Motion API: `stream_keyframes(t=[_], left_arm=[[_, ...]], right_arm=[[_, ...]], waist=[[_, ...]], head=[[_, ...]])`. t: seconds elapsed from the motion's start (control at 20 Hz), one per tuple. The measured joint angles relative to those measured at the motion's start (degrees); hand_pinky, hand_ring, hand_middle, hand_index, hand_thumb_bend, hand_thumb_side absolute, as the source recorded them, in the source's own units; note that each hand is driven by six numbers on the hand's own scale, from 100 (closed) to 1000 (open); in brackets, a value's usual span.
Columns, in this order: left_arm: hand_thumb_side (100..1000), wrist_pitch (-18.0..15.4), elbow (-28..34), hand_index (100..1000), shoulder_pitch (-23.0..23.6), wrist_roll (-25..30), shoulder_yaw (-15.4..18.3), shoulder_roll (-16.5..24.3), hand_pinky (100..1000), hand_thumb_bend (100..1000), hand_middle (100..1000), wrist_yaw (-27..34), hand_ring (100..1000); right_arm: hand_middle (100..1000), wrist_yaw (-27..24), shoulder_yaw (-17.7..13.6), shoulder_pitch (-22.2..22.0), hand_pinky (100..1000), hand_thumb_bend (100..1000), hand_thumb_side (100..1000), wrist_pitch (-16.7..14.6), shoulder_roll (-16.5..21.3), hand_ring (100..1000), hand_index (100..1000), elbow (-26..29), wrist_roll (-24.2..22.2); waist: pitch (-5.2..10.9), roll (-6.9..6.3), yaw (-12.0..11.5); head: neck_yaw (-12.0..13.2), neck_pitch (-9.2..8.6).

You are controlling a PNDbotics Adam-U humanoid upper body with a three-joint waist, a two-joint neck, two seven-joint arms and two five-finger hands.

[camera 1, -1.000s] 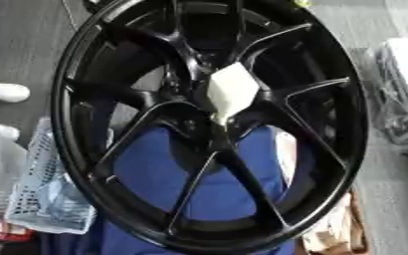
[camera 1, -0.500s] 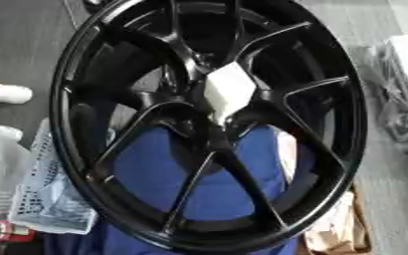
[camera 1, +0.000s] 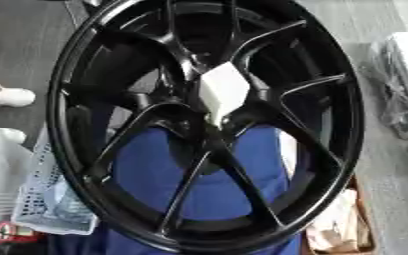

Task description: Pull the pin out of the wheel hub.

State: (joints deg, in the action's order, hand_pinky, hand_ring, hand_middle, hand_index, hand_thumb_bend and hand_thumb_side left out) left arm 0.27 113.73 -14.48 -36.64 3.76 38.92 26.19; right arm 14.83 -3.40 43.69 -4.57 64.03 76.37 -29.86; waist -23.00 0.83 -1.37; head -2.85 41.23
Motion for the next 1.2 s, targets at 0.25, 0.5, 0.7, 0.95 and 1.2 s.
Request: stream_keyframes(t=[0.25, 0.5, 0.7, 0.95, 1.2], left_arm=[[792, 0.0, 0.0, 754, 0.0, -0.01, 0.0, 0.0, 838, 305, 780, 0.02, 769], [793, 0.01, 0.0, 753, 0.0, 0.0, 0.0, -0.02, 838, 303, 778, 0.03, 769], [792, 0.02, 0.0, 753, 0.0, 0.01, 0.0, -0.03, 839, 305, 778, 0.05, 769], [792, 0.03, 0.0, 754, 0.0, 0.02, 0.0, -0.03, 839, 305, 778, 0.06, 770], [791, 0.03, 0.0, 754, 0.0, 0.02, 0.0, -0.03, 839, 305, 778, 0.11, 770]], right_arm=[[614, 1.61, -1.62, -3.51, 807, 267, 100, 1.48, 0.1, 748, 634, -4.22, 3.21], [789, 1.9, -2.4, -5.49, 836, 385, 100, 2.51, 0.1, 835, 778, -7.62, 5.52], [915, 3.18, -2.76, -5.98, 872, 498, 170, 3.67, 0.1, 933, 909, -9.81, 6.19], [917, 3.66, -3.33, -6.44, 874, 494, 195, 4.24, 0.09, 939, 915, -11.18, 6.23], [883, 3.61, -3.66, -6.45, 861, 487, 185, 4.28, 0.07, 916, 891, -11.23, 6.77]], waist=[[0.04, -0.31, -0.16], [0.04, -0.36, -0.52], [0.04, -0.36, -0.59], [0.04, -0.35, -0.52], [0.04, -0.34, -0.43]], head=[[0.23, 0.0], [0.24, -0.01], [0.21, -0.01], [0.2, -0.01], [0.16, -0.01]])
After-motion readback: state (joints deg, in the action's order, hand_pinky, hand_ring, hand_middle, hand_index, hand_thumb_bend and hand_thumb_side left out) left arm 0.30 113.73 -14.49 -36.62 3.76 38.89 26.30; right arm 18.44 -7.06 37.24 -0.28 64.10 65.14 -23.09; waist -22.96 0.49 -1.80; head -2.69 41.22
